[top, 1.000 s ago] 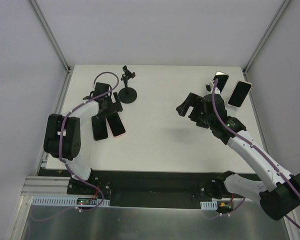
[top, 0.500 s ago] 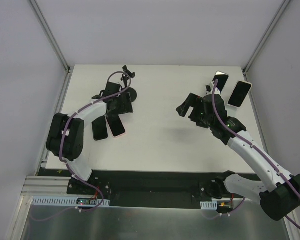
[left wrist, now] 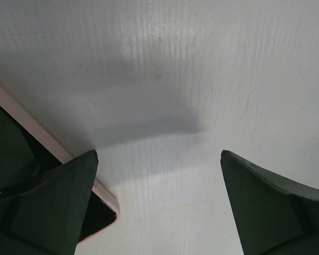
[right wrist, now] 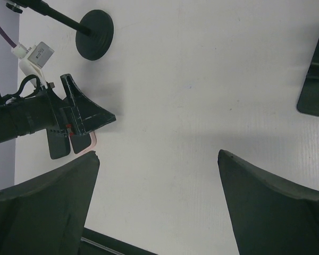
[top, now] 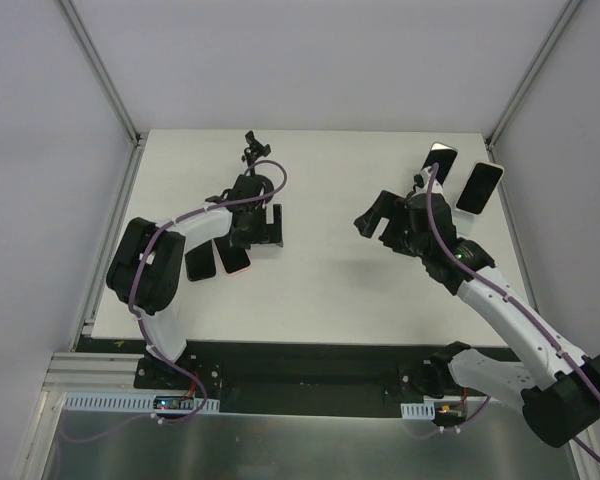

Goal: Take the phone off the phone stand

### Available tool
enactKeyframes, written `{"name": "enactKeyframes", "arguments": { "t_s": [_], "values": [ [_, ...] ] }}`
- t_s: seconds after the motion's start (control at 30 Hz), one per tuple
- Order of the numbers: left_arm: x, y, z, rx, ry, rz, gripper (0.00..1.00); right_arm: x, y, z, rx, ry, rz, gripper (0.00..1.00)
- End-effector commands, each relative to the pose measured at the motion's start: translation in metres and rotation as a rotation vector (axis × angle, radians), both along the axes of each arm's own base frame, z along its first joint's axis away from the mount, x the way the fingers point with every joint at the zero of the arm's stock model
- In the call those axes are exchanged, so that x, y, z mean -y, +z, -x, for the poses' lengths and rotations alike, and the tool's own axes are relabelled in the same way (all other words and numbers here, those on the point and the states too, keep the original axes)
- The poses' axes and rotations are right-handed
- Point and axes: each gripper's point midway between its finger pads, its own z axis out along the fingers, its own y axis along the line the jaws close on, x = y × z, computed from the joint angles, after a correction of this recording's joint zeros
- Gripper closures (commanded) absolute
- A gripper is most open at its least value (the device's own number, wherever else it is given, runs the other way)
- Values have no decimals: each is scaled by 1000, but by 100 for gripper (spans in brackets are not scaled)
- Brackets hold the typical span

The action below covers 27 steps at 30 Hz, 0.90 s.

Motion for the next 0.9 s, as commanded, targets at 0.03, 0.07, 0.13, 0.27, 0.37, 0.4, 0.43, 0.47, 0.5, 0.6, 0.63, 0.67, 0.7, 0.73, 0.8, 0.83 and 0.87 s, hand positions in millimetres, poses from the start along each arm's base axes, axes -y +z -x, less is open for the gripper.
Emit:
{"name": "enactKeyframes", "arguments": {
  "t_s": [0.03, 0.07, 0.13, 0.27, 0.37, 0.4, 0.43, 0.47, 0.5, 0.6, 0.63, 0.67, 0.7, 0.73, 0.8, 0.83, 0.87],
  "values": [
    [-12, -12, 18, -54, -24, -39, 1, 4, 9, 0, 28, -14, -15, 4],
    [-16, -12, 19, -55, -19, -47, 1, 3, 9, 0, 27, -15, -16, 4],
    [-22, -16, 23, -66, -9, -61, 1, 2, 9, 0, 25, -13, -21, 4],
    [-38, -16, 27, -67, 27, -82, 1, 1, 9, -2, 25, -11, -24, 4],
    [-46, -16, 29, -69, 50, -83, 1, 0, 9, -2, 22, -7, -25, 4],
    [-48, -16, 30, -70, 58, -85, 1, -1, 9, -2, 23, -6, -27, 4],
    [-50, -14, 29, -64, 66, -84, 1, -2, 10, -3, 24, -3, -25, 4],
    [-52, -16, 31, -71, 72, -85, 1, -2, 9, -3, 22, -3, -25, 4],
    [-54, -15, 31, -72, 79, -83, 1, -2, 9, -3, 23, -4, -24, 4],
    [-56, -13, 30, -66, 88, -79, 1, -2, 9, -4, 23, -2, -20, 4],
    [-58, -12, 30, -63, 93, -83, 1, -3, 9, -4, 23, 3, -17, 4],
    [-59, -12, 31, -63, 97, -84, 1, -3, 8, -5, 23, 3, -16, 4],
    [-60, -13, 32, -64, 102, -84, 1, -2, 8, -5, 21, 4, -13, 4],
    [-63, -11, 32, -60, 112, -83, 1, -2, 8, -5, 21, 5, -12, 4],
    [-67, -14, 37, -72, 129, -87, 1, -2, 7, -5, 22, 9, -5, 4],
    [-71, -12, 37, -66, 141, -85, 1, -2, 6, -5, 22, 10, 1, 4],
    [-72, -13, 40, -71, 144, -86, 1, -1, 6, -5, 23, 13, 11, 4]
  ]
}}
